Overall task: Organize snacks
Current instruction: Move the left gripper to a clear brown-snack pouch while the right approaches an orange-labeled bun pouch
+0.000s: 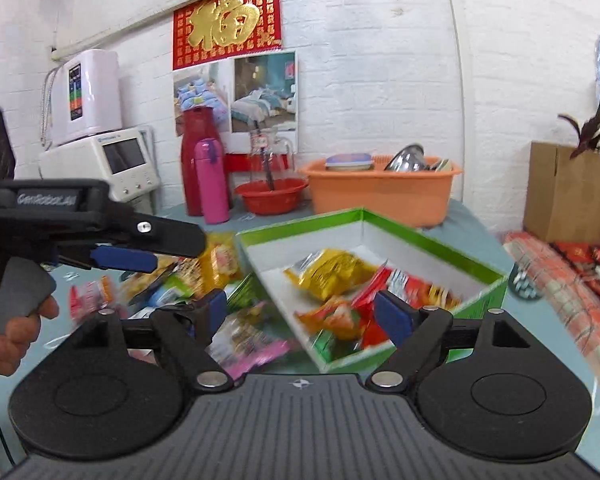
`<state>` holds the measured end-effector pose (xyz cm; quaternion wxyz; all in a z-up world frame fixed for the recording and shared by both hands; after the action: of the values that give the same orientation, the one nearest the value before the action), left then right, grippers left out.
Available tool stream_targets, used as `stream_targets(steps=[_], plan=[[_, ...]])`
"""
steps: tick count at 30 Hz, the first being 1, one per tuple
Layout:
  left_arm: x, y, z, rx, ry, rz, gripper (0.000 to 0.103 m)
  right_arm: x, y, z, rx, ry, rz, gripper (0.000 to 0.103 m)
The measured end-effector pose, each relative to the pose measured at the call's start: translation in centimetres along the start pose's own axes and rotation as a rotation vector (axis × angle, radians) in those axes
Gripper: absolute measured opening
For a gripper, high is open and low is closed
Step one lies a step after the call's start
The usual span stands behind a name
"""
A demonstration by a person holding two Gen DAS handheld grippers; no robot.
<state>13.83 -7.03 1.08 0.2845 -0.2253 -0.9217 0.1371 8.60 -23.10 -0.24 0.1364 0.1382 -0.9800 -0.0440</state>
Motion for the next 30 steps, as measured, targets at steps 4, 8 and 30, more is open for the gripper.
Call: stream_targets(steps=[4,8,30], plan=[[1.5,2.0,3.8,0.059,0.060,-0.040,0.103,-0.2,1.3,3.2,-0.041,0.097,-0.060,0.103],[2.9,3.5,5.5,0.133,0.081,-0.036,0.103,-1.5,3.7,5.1,-0.026,0.176,-0.113,0.103],[3.7,6.0,6.1,0.183,0.052,-0.043,0.092,-4.9,7.9,5.2,0.178,0.170,-0.102,0.103]])
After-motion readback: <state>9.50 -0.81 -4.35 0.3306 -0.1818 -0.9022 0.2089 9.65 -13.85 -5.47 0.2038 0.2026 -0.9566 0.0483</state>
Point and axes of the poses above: each gripper's, at about its wrist camera, not at the fingertips, and x roughly against the way its jaws point, y to its left, z to its underside, the point moved 6 cm from there along -x, roughly the way its jaws point
